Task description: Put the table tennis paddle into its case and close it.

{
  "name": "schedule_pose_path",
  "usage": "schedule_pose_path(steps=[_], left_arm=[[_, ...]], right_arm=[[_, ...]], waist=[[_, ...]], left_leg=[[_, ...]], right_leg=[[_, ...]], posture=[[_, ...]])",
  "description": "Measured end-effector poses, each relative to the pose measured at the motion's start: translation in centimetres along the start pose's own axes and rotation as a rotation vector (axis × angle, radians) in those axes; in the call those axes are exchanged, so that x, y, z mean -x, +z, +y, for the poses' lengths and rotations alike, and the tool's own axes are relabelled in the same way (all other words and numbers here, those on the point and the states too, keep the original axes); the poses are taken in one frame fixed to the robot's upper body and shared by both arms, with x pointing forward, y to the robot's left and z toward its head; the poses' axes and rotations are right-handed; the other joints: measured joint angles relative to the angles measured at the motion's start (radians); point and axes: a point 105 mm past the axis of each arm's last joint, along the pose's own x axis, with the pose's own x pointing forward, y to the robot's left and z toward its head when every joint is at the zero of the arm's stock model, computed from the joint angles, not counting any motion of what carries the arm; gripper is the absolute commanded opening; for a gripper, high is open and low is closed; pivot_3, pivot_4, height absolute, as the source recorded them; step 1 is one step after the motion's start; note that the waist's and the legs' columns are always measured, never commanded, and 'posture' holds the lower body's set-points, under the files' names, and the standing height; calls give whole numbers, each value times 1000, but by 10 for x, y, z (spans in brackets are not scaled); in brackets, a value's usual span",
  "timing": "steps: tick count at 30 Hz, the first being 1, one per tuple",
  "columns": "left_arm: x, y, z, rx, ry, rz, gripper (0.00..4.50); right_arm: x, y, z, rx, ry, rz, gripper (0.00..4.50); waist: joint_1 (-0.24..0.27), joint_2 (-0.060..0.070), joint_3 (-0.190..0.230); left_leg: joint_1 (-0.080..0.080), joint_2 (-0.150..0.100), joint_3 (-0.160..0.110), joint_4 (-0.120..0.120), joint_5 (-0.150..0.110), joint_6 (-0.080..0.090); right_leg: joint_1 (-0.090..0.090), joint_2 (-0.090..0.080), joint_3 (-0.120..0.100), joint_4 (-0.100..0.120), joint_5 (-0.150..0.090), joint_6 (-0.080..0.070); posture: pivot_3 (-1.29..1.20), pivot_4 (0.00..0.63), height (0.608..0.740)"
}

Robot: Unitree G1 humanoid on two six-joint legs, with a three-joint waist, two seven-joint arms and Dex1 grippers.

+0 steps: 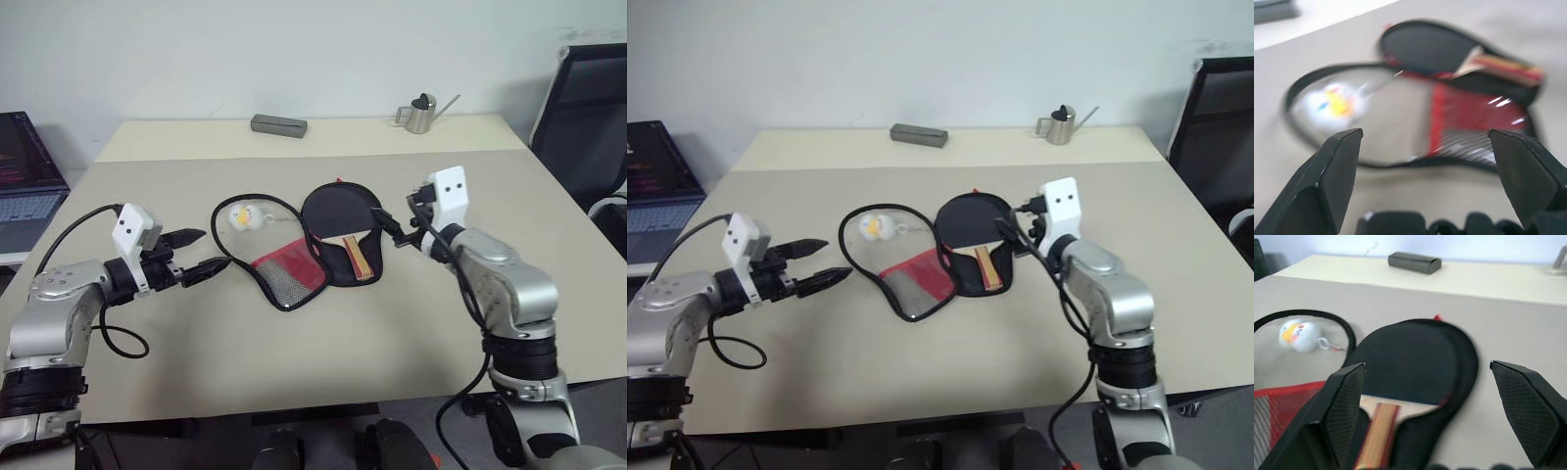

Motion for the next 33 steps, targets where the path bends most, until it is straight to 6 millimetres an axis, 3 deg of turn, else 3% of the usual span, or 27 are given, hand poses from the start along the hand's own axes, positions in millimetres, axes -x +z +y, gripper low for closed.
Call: schedule_pose_path(steps=[5, 9, 14, 20, 27, 33], left_arm=[[2, -23, 31, -16, 158, 89, 4500], [-11, -25, 44, -25, 220, 102, 4500], [-29, -49, 38, 30, 204, 148, 4500], [-42, -56, 36, 45, 174, 172, 4500], [-57, -55, 33, 51, 159, 151, 4500], [-82, -49, 18, 61, 104, 103, 4500]], right_arm=[[16, 2, 8, -26, 160, 32, 4445], [27, 8, 22, -17, 282, 26, 4445], [40, 8, 31, 44, 399, -15, 4445], [65, 7, 25, 155, 548, 73, 4445], [77, 21, 4, 232, 597, 119, 4445], [85, 15, 5, 270, 653, 151, 4445]], waist=[[1, 0, 0], [10, -1, 0], [15, -1, -1], [15, -1, -1], [17, -2, -1], [22, -2, -1]], left_leg=[[0, 0, 0, 1, 0, 0], [0, 0, 0, 1, 0, 0], [-1, -3, 0, 2, 0, 0], [-1, -6, 0, 3, 0, 0], [-1, -6, 0, 5, 0, 0], [-4, -9, -2, 11, 0, 0]], right_leg=[[0, 0, 0, 0, 1, -1], [1, 0, 0, 0, 1, 0], [1, 0, -1, 0, 1, 0], [1, 0, -1, 0, 1, 0], [2, 0, -1, 0, 1, 0], [2, -3, -2, 0, 2, 2]], posture=[[0, 150, 740], [0, 150, 740], [0, 150, 740], [0, 150, 740], [0, 150, 740], [0, 150, 740]])
